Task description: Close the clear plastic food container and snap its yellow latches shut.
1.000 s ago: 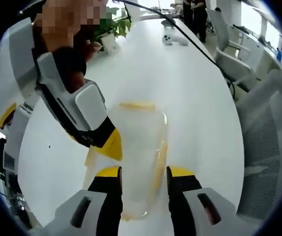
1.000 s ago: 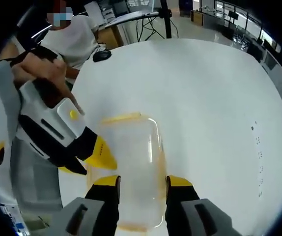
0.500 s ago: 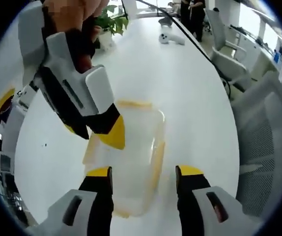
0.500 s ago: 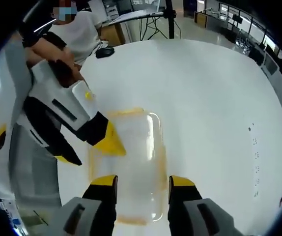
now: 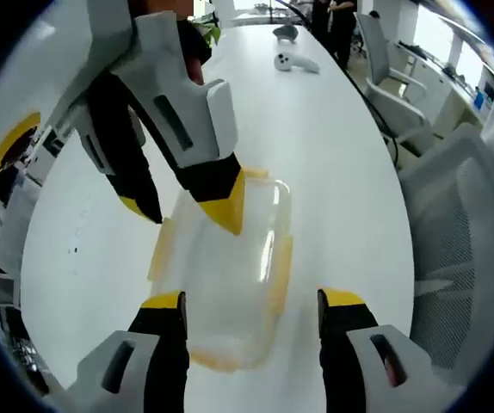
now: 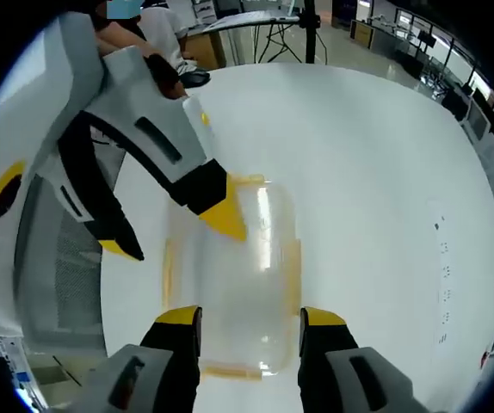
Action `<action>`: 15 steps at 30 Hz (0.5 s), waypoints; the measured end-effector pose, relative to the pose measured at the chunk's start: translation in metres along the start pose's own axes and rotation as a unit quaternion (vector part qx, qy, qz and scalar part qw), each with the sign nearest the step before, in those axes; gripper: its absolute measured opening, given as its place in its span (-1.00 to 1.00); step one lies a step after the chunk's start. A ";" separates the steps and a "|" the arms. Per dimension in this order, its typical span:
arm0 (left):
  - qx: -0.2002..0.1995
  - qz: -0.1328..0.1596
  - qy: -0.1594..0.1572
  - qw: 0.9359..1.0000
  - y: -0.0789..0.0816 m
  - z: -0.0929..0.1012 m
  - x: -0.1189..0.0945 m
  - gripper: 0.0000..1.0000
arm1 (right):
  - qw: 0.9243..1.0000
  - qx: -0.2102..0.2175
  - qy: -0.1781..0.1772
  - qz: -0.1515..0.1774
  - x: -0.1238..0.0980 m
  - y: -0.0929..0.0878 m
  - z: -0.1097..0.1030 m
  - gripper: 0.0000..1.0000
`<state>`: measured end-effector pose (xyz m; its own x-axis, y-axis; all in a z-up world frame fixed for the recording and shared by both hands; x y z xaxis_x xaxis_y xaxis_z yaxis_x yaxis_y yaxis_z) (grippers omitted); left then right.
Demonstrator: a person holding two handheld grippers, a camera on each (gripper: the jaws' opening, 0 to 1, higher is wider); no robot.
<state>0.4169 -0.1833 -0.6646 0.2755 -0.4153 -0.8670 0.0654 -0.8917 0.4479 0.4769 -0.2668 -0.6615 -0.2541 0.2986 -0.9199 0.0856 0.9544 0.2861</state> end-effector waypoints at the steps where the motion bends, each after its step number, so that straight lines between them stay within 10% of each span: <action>1: 0.000 -0.001 0.000 1.000 -0.001 -0.001 0.000 0.20 | 1.000 0.000 0.000 0.000 0.000 -0.001 0.000 -0.14; 15: 0.003 -0.016 -0.009 1.000 -0.010 -0.005 0.002 0.30 | 1.000 0.001 0.005 0.001 0.002 -0.008 -0.007 -0.03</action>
<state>0.4220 -0.1747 -0.6694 0.2557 -0.3890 -0.8850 0.0691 -0.9058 0.4181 0.4688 -0.2739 -0.6637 -0.2640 0.2997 -0.9168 0.0869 0.9540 0.2868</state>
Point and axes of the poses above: the point that each gripper's makers call its tool centre point, and the gripper's own axes: x roughly forward along the fingers, z roughly to its right, y roughly out of its top, the point moved 7 cm from there along -x, roughly backward along the fingers, and after that the axes turned 8 degrees about y, right-handed, at the moved point
